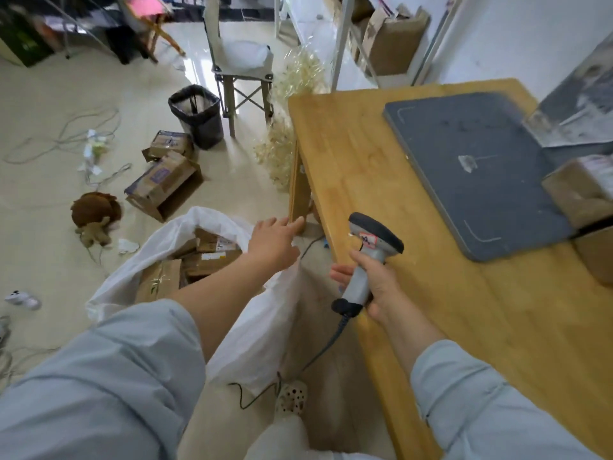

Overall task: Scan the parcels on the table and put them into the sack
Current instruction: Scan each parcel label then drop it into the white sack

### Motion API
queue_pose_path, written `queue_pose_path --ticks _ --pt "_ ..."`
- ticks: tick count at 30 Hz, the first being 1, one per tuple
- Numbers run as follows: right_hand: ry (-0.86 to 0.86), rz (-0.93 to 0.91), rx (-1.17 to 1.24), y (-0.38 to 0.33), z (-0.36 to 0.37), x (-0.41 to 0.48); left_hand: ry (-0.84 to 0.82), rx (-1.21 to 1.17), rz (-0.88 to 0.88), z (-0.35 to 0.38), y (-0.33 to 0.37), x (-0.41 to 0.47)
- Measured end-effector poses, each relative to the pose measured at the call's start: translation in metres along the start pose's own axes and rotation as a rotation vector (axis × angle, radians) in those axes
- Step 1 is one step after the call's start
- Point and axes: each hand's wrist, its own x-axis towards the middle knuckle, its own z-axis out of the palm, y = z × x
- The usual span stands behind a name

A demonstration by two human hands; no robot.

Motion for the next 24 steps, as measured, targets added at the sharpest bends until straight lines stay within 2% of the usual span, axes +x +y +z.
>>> queue_pose_path --ticks 6,12,17,24 --pt "0.181 -0.089 0.290 -0.034 -0.083 -0.042 0.024 0.039 0.230 -0.029 0.118 0.013" --pt "0.323 -0.202 0.628 -0.049 -0.204 -0.102 0.041 0.080 0.499 -0.025 0.267 -0.003" --pt "0.454 -0.299 0.799 -0.042 -0.320 -0.170 -0.010 0.096 0.692 -0.008 0.400 -0.047" --pt "0.661 -0.425 0.990 -0.001 -0.463 -0.244 -0.151 0.076 0.859 0.040 0.566 -0.134"
